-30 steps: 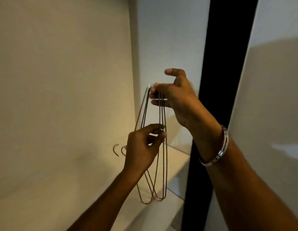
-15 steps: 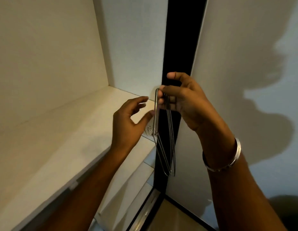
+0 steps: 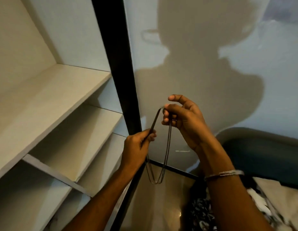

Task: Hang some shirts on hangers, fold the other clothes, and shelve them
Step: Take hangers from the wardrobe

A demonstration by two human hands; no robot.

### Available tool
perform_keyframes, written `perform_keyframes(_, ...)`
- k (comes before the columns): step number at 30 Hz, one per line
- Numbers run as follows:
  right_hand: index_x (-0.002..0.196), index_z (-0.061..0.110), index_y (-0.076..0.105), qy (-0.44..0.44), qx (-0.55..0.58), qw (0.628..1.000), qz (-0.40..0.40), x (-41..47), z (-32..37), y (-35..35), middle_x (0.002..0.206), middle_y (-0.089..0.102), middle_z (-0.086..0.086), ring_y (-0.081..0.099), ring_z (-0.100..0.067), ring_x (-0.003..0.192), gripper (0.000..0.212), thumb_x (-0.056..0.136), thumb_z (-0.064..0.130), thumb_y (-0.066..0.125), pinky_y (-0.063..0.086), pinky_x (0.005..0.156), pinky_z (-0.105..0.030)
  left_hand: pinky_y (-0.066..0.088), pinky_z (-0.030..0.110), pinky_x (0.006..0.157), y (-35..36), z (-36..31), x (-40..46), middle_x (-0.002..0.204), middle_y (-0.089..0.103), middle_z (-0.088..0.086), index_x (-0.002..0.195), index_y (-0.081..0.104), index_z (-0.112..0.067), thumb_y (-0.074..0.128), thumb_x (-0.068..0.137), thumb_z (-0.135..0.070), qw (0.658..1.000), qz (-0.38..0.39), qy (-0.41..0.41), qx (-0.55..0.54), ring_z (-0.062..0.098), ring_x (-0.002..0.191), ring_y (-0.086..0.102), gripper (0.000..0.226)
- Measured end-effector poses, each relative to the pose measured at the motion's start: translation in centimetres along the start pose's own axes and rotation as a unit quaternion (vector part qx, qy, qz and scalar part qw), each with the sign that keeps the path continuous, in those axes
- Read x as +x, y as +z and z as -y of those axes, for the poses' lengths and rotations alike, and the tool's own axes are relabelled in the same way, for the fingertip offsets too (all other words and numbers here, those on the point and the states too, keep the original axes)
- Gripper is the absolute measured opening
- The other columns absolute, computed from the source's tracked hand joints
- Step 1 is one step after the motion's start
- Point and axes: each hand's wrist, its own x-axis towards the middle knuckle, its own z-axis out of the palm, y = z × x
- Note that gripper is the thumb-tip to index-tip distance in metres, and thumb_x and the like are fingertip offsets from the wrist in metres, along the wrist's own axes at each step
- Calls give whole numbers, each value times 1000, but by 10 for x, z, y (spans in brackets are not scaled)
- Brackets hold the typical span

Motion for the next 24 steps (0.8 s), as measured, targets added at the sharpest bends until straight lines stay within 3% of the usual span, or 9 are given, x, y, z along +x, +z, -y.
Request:
perform_keyframes(4, 114, 7, 68, -37, -78, 993, -81, -48, -30, -23, 87, 74, -9, 72, -24, 86, 25, 102, 24, 55, 61, 82, -37, 58, 22, 89, 17, -12, -29, 115, 75, -1, 128, 67, -13, 60, 97, -25, 999, 45, 5, 10, 5, 102, 71, 34)
perform_keyframes(8, 103, 14, 72, -61, -189, 964, -174, -103, -47, -33, 86, 75, -6, 74, -17, 84, 19, 100, 25, 58, 62, 79, -35, 59, 29, 91, 28, -16, -54, 115, 74, 0, 129, 66, -13, 60, 98, -19, 994, 93, 37, 33, 7, 104, 70, 32)
perform_keyframes(14, 96, 11, 68, -33, -232, 938, -254, -191, -55, -26, 78, 73, -10, 74, -23, 75, 21, 103, 26, 55, 62, 78, -48, 58, 26, 70, 29, -21, -91, 91, 64, -17, 134, 63, -27, 61, 99, -10, 967, 195, 143, 80, -4, 75, 59, 39)
perform_keyframes(17, 105, 16, 63, -6, -358, 874, -328, -247, -72, -11, 81, 72, -3, 71, -14, 73, 16, 102, 29, 54, 60, 74, -44, 47, 11, 64, 27, -28, -131, 88, 59, -16, 135, 61, -26, 60, 100, -12, 944, 245, 204, 84, -10, 70, 50, 38)
perform_keyframes(21, 124, 27, 54, 59, -513, 741, -429, -340, -103, 11, 114, 63, 3, 62, -16, 96, 28, 98, 36, 59, 50, 78, -33, 57, 32, 79, 34, -37, -188, 99, 67, -3, 128, 65, -26, 52, 103, -26, 905, 348, 246, 4, 8, 87, 61, 28)
perform_keyframes(23, 124, 28, 57, 96, -581, 665, -460, -390, -114, 25, 124, 54, 4, 59, -20, 103, 32, 93, 31, 63, 50, 78, -34, 57, 40, 75, 42, -43, -214, 95, 68, 1, 121, 68, -29, 45, 102, -44, 871, 397, 286, -31, 18, 86, 64, 34)
perform_keyframes(24, 121, 29, 61, 120, -619, 626, -459, -410, -119, 32, 128, 51, 3, 55, -22, 111, 32, 90, 29, 66, 50, 85, -38, 56, 39, 72, 46, -47, -227, 94, 69, 2, 123, 69, -27, 43, 101, -43, 851, 415, 319, -32, 22, 84, 64, 38)
